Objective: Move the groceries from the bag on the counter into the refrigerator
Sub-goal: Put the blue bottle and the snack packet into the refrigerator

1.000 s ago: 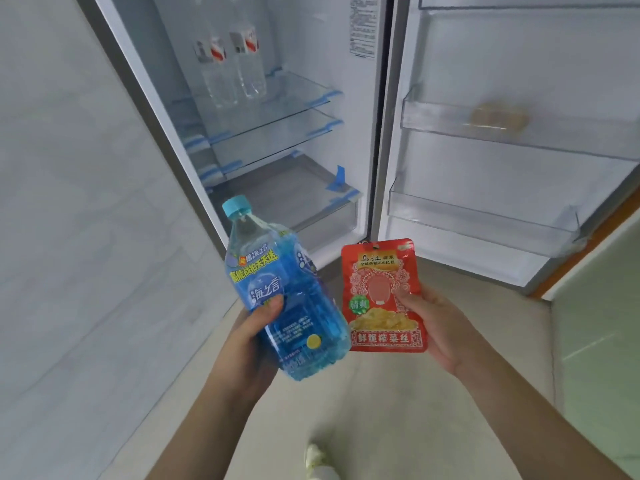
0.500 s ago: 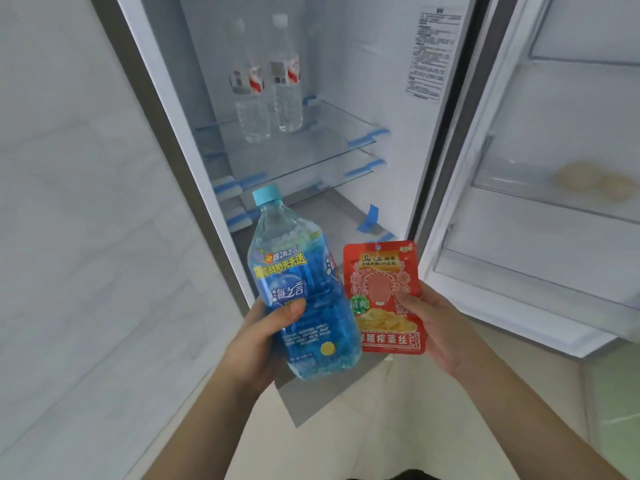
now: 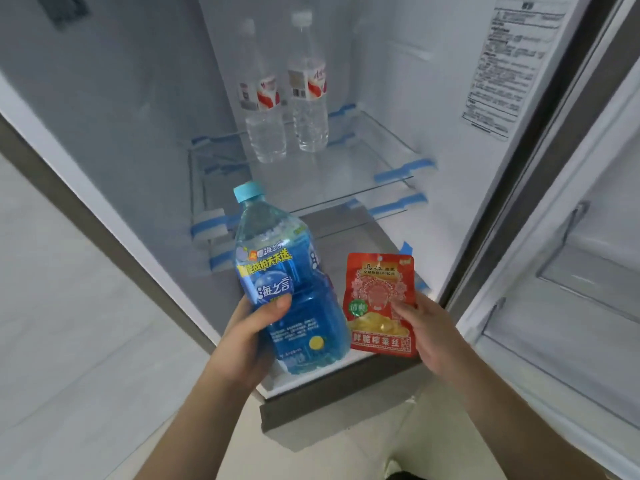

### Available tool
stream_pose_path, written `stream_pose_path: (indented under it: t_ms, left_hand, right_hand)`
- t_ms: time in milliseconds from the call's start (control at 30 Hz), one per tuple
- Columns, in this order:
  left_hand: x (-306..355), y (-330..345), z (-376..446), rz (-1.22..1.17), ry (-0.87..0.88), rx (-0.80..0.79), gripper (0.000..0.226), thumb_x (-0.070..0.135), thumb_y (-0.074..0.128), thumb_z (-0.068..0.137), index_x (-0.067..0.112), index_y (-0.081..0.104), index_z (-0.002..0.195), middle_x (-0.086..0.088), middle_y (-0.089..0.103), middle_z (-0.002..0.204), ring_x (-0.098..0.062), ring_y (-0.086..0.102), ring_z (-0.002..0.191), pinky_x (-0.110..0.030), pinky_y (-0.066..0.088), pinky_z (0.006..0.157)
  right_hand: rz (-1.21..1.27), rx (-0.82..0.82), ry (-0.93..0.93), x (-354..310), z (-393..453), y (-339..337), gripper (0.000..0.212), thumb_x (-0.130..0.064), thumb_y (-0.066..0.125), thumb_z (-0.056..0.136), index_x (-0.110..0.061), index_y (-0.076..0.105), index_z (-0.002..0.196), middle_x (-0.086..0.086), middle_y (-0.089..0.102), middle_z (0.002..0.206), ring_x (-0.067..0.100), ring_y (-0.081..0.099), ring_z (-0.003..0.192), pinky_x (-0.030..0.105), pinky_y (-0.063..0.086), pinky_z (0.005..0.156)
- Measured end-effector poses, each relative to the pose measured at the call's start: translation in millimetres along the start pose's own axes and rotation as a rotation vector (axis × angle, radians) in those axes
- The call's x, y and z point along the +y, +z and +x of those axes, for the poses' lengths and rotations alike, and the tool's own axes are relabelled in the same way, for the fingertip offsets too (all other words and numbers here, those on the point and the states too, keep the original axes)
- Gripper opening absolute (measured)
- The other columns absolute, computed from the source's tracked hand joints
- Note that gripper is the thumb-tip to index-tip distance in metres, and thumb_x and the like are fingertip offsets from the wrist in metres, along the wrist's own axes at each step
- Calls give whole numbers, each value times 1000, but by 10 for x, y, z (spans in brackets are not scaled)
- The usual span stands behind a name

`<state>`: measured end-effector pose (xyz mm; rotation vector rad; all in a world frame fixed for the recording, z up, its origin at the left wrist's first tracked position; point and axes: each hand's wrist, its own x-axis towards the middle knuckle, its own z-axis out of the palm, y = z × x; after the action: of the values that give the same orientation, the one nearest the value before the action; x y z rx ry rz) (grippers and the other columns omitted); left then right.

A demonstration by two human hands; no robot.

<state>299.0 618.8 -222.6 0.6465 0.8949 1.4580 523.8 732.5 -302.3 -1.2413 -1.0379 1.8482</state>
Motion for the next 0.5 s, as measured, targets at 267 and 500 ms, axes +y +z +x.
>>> stream_pose_path:
  t_ms: [267,500]
  left_hand:
    - [52,200,347,86,123,182,92,36,90,57,4,49,133,-23,58,126,-44,57,116,-50,51,90]
    - [425,385,644,186,300,210,82,27,91,57,4,52,125,-15,64,115,-36,64,107,-41,54,84]
  right_hand:
    - [-91,-153,45,29,944,-84,35,-35,63,92,-15,59,120,9,73,111,31,71,98,55,54,91]
    - [-121,-74,85,240,1544,410,17,-28,60,94,-14,66,103,6,76,95,24,73,87,47,57,87]
